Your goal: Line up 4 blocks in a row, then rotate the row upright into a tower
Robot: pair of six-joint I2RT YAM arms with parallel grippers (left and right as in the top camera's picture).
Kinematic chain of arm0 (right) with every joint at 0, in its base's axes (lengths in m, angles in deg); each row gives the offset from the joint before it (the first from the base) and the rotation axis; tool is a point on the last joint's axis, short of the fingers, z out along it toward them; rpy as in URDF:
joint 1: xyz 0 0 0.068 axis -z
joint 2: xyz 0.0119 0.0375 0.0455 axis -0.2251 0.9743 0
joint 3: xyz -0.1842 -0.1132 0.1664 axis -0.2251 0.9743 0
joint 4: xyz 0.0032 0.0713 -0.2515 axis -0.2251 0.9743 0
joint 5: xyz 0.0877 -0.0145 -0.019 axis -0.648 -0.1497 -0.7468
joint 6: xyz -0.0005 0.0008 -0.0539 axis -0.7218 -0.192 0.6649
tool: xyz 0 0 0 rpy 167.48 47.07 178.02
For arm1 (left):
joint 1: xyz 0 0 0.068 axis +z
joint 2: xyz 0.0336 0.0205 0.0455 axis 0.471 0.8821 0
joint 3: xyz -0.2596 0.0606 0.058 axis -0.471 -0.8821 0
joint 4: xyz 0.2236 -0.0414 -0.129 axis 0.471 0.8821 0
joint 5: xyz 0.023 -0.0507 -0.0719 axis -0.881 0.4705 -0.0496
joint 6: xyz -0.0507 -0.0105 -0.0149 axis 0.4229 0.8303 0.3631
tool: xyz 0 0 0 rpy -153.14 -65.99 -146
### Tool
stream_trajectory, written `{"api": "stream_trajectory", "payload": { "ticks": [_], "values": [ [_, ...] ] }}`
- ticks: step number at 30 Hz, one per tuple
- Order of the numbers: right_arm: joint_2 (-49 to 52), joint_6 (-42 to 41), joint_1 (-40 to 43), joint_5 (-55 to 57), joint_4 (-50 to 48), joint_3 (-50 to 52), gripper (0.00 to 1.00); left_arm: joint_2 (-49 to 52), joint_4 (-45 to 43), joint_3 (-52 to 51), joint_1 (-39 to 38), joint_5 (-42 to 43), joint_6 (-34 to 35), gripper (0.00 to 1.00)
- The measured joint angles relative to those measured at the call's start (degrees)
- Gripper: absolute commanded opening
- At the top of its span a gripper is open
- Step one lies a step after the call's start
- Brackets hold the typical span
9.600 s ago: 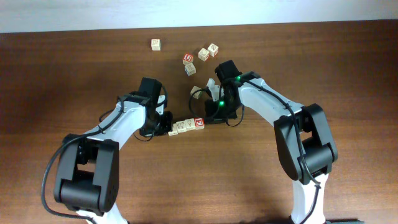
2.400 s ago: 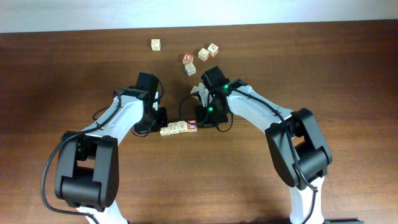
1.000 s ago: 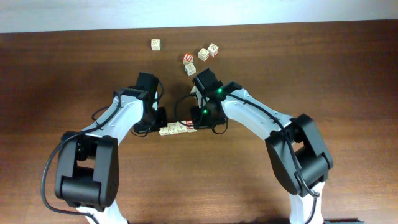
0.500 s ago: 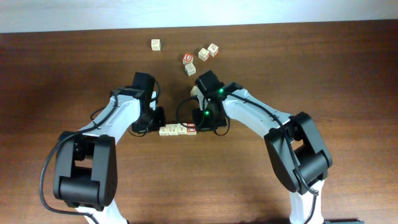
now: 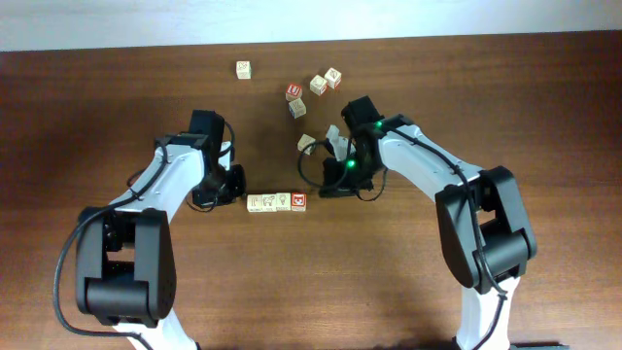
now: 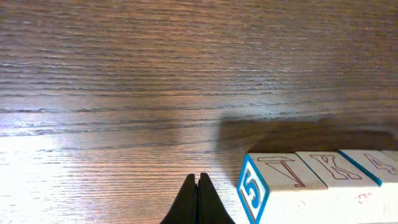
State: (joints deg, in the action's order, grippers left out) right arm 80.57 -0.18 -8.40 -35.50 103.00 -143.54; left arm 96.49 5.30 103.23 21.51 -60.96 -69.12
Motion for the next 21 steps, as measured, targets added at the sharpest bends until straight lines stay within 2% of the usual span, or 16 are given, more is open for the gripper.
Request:
{"api": "stream_trajectory", "payload": {
  "ticks": [4,7,16,21],
  "values": [
    [-0.04,4.39,4.52,-9.75,-7.26,6.73,0.05,0.0,-0.57,0.02,1.92,5.68,-4.81,0.0],
    [-0.04,3.91,5.99,-12.76,-13.07,11.87,0.05,0.02,-0.61,0.02,3.37,7.93,-6.62,0.0],
    [-0.04,-9.22,1.73,-10.6,-19.93,13.38,0.04,2.1,-1.68,0.02,2.95,9.77,-6.95,0.0],
    [-0.04,-12.5,0.9,-8.81,-20.52,13.38,0.04,4.44,-1.9,-0.02,2.95,11.04,-6.95,0.0]
  ]
}}
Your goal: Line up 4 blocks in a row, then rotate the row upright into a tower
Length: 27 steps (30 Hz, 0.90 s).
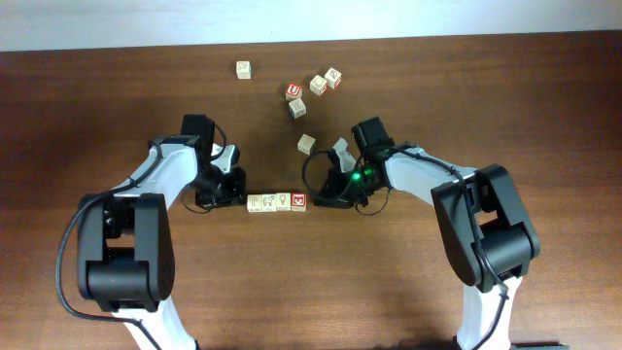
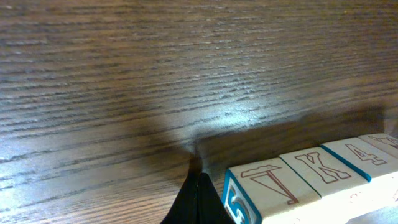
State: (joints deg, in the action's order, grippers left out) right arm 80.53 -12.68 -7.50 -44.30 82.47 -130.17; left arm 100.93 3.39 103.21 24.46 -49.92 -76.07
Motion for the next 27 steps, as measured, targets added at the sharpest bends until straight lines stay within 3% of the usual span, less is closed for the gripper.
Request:
{"api": "stream_trajectory", "payload": {
  "ticks": [27],
  "values": [
    [0.0,-1.25,-1.29,1.95,-0.63,0.0,0.04,0.17,3.82,0.57,-0.15,3.15,-3.32,0.0]
  ]
}}
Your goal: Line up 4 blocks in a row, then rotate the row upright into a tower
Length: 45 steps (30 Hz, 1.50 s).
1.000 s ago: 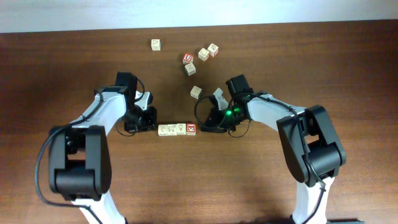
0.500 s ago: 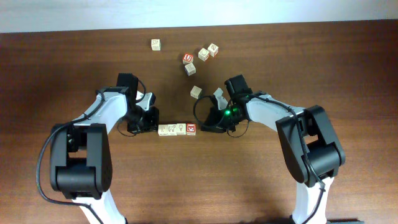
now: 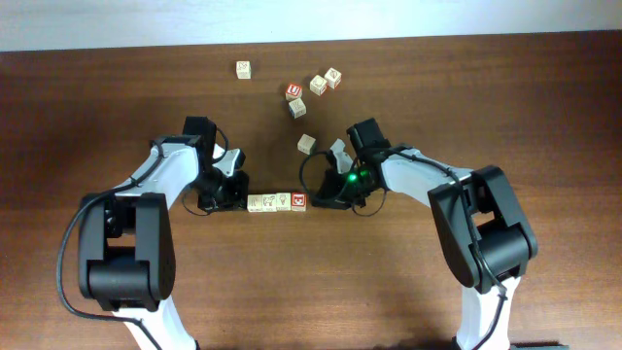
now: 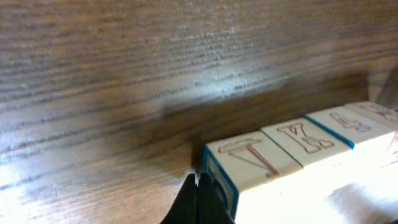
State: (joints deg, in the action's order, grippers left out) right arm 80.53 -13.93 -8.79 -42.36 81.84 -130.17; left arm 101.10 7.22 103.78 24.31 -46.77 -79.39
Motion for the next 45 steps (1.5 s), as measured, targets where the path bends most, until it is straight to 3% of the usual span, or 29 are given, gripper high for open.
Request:
{"api": "stream_trajectory", "payload": {
  "ticks": [17,45],
  "values": [
    [0.0,-4.39,-1.9,0.44,-2.97,0.04,0.05,0.0,0.74,1.27,0.0,0.09,-0.83,0.0],
    [-3.06,-4.72,-2.16,0.39,-5.35,0.48,0.04,0.0,0.37,1.53,-2.19,-4.5,-1.01,0.0]
  ]
}}
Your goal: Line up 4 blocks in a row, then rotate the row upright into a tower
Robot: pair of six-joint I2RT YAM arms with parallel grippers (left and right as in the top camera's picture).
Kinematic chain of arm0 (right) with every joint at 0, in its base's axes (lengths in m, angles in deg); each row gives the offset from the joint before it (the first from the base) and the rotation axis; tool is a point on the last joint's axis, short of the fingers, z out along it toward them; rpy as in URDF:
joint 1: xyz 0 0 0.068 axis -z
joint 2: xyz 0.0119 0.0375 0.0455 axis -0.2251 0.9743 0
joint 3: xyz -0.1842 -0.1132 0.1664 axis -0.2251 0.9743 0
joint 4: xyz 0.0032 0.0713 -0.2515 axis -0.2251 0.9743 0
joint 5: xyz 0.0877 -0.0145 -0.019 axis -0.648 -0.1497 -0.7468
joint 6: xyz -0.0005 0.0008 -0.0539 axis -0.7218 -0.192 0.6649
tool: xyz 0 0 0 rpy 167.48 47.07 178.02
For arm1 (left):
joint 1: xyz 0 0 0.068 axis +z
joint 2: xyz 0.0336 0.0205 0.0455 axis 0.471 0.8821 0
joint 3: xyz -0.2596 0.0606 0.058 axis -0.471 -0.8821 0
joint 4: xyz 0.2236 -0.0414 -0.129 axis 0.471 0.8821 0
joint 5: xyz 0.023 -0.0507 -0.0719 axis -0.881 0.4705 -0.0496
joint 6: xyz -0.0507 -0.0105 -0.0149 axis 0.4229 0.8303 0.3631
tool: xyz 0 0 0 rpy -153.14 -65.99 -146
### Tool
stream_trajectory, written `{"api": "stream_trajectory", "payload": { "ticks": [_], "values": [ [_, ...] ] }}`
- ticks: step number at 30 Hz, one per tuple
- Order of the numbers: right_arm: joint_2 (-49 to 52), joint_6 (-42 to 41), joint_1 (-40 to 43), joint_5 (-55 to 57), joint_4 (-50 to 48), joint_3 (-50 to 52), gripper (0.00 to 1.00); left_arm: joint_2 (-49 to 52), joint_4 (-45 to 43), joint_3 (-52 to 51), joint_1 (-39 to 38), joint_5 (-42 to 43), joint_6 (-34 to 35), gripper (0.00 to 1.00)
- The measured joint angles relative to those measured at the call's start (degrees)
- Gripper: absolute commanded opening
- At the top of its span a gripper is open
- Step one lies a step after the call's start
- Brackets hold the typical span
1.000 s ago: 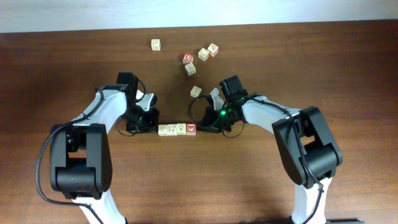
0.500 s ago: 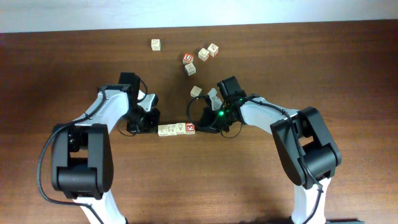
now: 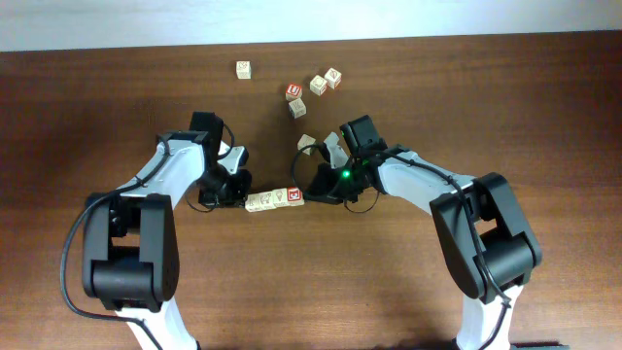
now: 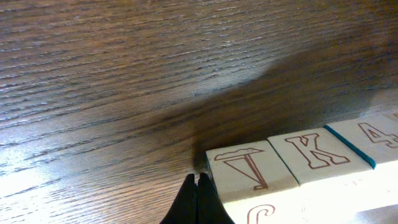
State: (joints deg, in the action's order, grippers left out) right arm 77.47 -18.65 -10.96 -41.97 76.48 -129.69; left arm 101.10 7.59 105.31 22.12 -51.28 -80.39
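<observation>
A row of three wooden blocks (image 3: 273,199) lies mid-table, tilted with its right end farther back. My left gripper (image 3: 236,192) is at the row's left end. In the left wrist view its shut fingertips (image 4: 198,180) touch the corner of the first block (image 4: 249,169), which carries a red funnel-like drawing. After it come a K block (image 4: 320,155) and a blue-edged 4 block (image 4: 379,135). My right gripper (image 3: 313,185) is at the row's right, red-faced end; how its jaws stand is unclear.
Several loose blocks lie farther back: one alone (image 3: 243,69), a cluster with a red-faced block (image 3: 294,90) and two pale ones (image 3: 318,85) (image 3: 333,77), another (image 3: 297,108), and one (image 3: 307,143) just behind the right gripper.
The row lay level and now slants, its right end farther back. Both grippers are still at its ends, and the right one sits a little farther back and to the left.
At first my shut left gripper stood a little to the left of the level row, and the right gripper was behind its right end. Both then appeared closer, and later against the row's two ends. Now the row is turned slightly counterclockwise.
</observation>
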Motion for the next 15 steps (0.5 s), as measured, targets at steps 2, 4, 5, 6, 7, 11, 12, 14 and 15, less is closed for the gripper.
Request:
{"api": "stream_trajectory", "payload": {
  "ticks": [2,4,5,6,7,11,12,14,15],
  "values": [
    [-0.33,-0.02,-0.2,0.07,0.0,0.0,0.04,0.0,-0.07,0.0,0.0,-0.31,0.0,0.0],
    [-0.46,0.04,-0.39,0.15,0.04,0.0,0.04,0.0,-0.07,0.0,0.0,-0.5,0.0,0.0],
    [-0.52,0.02,-0.52,0.35,0.02,0.0,0.05,0.0,-0.07,0.0,0.0,-0.63,0.0,0.0],
    [-0.57,0.02,-0.79,0.68,0.07,0.0,0.04,0.0,-0.07,0.0,0.0,-0.94,0.0,0.0],
    [-0.59,0.0,-1.07,0.96,0.07,0.0,0.04,0.0,-0.07,0.0,0.0,-1.18,0.0,0.0],
    [-0.61,0.02,-2.25,2.16,0.5,0.0,0.05,0.0,-0.09,0.0,0.15,-2.08,0.0,0.0],
    [-0.61,0.02,-2.45,2.38,0.57,0.0,0.04,0.0,-0.07,0.0,0.17,-2.4,0.0,0.0],
    [-0.61,0.11,-2.67,2.67,1.2,-0.24,0.05,0.0,-0.04,0.0,0.22,-2.64,-0.02,0.0],
    [-0.61,0.26,-2.78,2.91,1.55,-0.39,0.04,0.0,-0.07,0.0,0.22,-2.69,-0.02,0.0]
  ]
}}
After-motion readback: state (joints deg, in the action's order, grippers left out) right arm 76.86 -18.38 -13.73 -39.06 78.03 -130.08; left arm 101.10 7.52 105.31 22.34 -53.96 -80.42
